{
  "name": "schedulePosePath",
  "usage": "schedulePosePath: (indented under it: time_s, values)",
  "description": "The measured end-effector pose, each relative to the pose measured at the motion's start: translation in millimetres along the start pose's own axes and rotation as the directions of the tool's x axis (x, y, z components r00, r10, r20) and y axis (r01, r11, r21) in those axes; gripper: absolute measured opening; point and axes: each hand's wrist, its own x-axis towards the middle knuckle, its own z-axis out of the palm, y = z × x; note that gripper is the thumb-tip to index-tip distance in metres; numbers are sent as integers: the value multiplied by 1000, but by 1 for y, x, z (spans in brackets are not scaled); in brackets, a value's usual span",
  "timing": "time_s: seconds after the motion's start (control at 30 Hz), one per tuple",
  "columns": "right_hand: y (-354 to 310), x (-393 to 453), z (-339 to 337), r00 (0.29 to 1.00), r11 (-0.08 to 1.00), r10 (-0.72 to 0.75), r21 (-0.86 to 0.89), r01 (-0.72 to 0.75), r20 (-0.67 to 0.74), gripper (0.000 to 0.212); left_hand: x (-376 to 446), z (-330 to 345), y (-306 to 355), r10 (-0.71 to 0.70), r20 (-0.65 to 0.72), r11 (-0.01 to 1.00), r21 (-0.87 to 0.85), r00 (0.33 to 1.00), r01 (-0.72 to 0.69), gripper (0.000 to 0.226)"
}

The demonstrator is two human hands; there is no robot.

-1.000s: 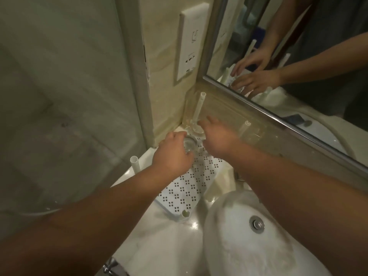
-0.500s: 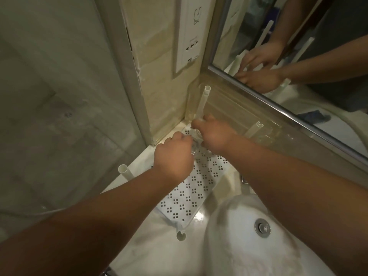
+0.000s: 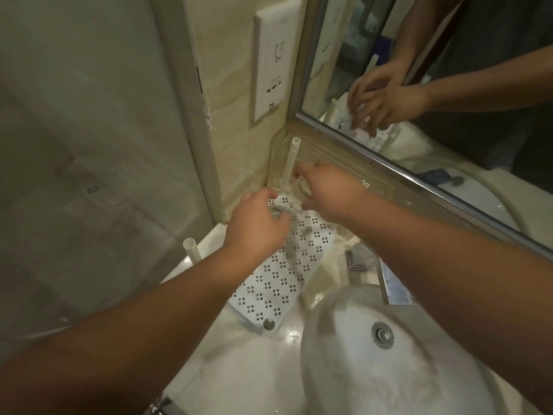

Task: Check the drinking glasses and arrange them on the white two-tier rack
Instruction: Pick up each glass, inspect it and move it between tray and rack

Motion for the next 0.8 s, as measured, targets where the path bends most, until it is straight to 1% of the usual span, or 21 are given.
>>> schedulePosePath:
  time_s: [0.03,0.07,0.1,0.13,0.17,0.2,0.23,0.27,0.3,0.33,0.4,0.47,0.53,0.67,0.73,0.8]
  values:
    - [-3,-6,-8,1000,1000,-9,-9,9,-13,60,-5,-6,8,-49,4,990,-133,999,49,42]
    - [-6,-13,-16,1000,1000,-16,-17,15,-25,61,-10,-11,17,-127,44,944,-302,991,135,37]
    - [-9,-21,-25,999,999,-21,-28,20,-38,63,-16,-17,26,-216,132,841,-478,968,253,31]
    - [-13,-29,-35,998,999,-27,-41,25,-50,63,-23,-25,36,-282,261,686,-618,923,384,24]
    - [-17,-37,-45,997,998,-35,-57,32,-62,63,-31,-33,45,-302,400,508,-701,866,501,18]
    - [-22,-47,-54,996,997,-46,-72,41,-71,62,-40,-41,52,-286,522,343,-727,804,595,16]
    - [-27,-56,-64,995,995,-58,-86,51,-78,61,-48,-48,57,-255,617,209,-716,744,666,20]
    - [-32,-67,-73,994,993,-70,-96,62,-82,61,-57,-55,62,-220,691,108,-684,689,721,28]
    - [-38,-78,-80,994,993,-77,-99,69,-83,60,-66,-60,65,-189,747,41,-643,637,765,37]
    - [-45,-89,-87,993,993,-80,-97,72,-83,60,-74,-63,68,-162,791,5,-597,590,802,47]
    - [-57,-111,-95,993,992,-83,-104,74,-87,60,-89,-64,71,-126,847,-2,-521,516,854,67]
    - [-68,-131,-99,991,989,-91,-125,78,-98,59,-102,-64,74,-112,869,2,-485,483,874,83]
    - [-77,-151,-101,989,987,-100,-138,85,-106,56,-112,-65,75,-98,876,-12,-476,473,879,92]
    - [-88,-182,-100,974,973,-118,-220,75,-193,50,-128,-68,79,-93,879,-48,-474,468,879,98]
    - [-93,-195,-99,967,968,-118,-244,60,-228,48,-135,-68,80,-98,879,-61,-473,466,879,95]
    - [-96,-205,-98,961,962,-121,-267,52,-249,48,-139,-70,81,-75,886,-51,-461,457,886,86]
